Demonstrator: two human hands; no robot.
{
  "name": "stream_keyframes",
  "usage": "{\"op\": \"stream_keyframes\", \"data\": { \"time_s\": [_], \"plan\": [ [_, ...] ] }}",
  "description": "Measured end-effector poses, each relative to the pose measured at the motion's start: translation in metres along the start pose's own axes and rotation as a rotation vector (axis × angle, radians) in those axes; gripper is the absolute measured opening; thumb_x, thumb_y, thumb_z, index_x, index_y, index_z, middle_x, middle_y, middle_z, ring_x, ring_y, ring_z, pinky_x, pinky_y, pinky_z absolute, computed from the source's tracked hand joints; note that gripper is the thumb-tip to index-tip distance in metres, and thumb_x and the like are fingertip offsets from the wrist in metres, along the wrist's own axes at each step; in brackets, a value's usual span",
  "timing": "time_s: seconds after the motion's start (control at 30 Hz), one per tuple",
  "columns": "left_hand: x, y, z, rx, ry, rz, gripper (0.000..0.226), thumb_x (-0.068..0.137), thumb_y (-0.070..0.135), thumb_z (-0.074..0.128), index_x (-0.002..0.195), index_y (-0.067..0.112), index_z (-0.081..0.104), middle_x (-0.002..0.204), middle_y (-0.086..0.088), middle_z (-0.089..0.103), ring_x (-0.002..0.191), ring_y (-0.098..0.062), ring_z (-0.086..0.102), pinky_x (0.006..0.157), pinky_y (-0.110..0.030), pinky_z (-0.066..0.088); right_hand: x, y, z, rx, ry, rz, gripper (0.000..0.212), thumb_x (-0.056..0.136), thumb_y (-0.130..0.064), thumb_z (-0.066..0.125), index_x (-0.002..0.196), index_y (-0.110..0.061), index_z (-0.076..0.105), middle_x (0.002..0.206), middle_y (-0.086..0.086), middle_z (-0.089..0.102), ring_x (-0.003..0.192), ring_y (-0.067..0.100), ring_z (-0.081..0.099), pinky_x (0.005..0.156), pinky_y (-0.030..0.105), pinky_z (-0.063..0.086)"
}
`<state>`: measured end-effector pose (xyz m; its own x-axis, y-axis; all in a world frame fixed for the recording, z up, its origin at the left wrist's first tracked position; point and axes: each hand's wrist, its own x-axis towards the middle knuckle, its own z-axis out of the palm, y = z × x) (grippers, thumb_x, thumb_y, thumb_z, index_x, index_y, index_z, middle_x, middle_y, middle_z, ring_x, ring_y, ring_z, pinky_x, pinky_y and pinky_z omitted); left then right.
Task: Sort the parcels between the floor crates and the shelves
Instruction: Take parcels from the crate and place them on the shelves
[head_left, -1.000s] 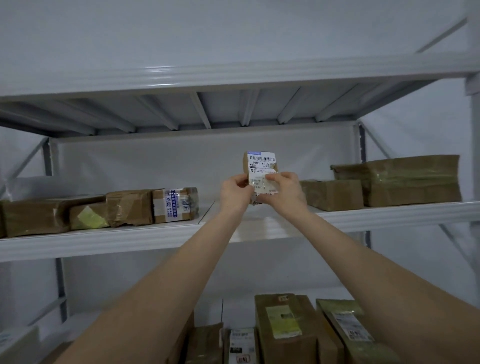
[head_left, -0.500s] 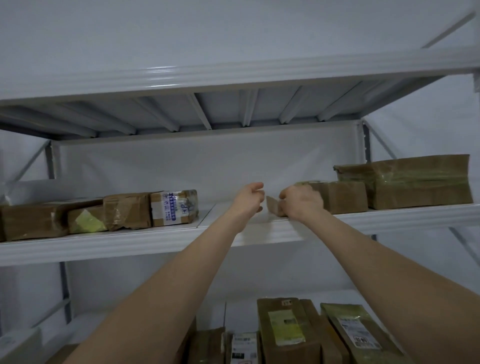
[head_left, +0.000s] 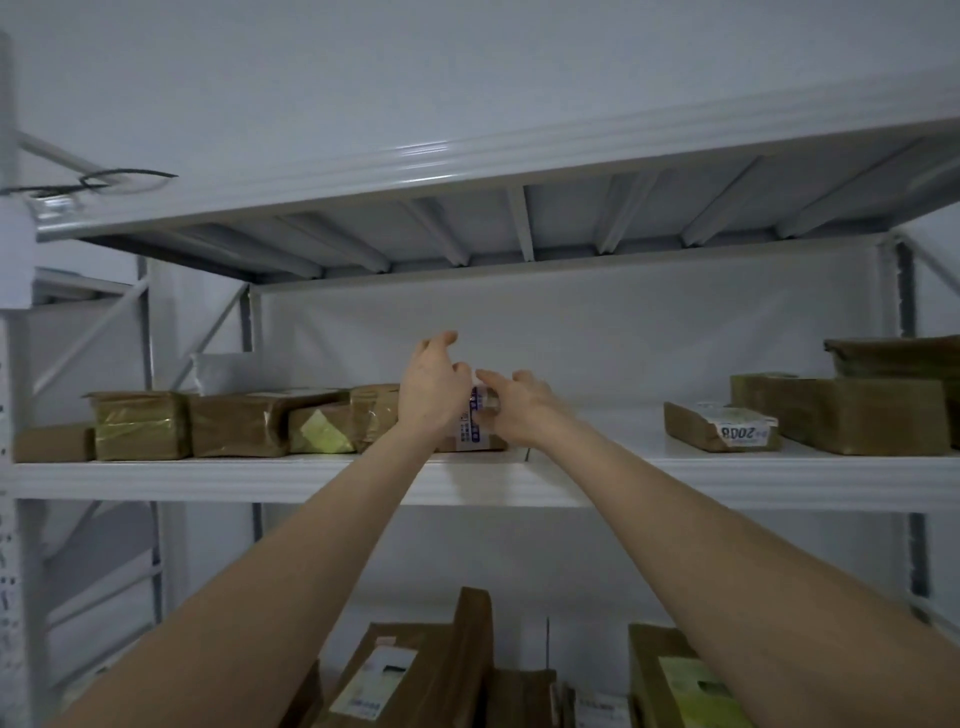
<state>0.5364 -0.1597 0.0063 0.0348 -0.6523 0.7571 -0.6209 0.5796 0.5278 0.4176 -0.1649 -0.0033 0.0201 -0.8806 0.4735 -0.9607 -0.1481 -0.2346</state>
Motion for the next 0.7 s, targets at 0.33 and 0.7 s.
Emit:
{"op": "stream_keyframes", "data": {
  "time_s": [0.33,0.7],
  "plan": [
    [0.007,-0.007,0.024,-0.088,-0.159,-0.205,0.05,0.099,0.022,0.042,0.145,0.008,0.031,0.139,-0.016,0.048,0.121,-0.029,0.05,0.086,-0.031,0.04,-0.002,0.027,0.005,0.27,0.191,0.017,0.029,0.091,-0.038,0.057,0.117,-0.024,0.053,0.105,0.002,0.065,0.093,0.025,0.059,0.071,0.028,0.041],
    [-0.009,-0.003,0.036,-0.666,-0.139,-0.454,0.03,0.093,0.007,0.056,0.122,0.003,0.06,0.109,-0.011,0.069,0.098,-0.027,0.067,0.092,-0.04,0.053,-0.027,0.046,-0.004,0.833,0.397,0.222,0.032,0.079,-0.011,0.073,0.106,-0.018,0.056,0.088,-0.003,0.063,0.096,0.022,0.064,0.088,0.04,0.053]
  ]
}}
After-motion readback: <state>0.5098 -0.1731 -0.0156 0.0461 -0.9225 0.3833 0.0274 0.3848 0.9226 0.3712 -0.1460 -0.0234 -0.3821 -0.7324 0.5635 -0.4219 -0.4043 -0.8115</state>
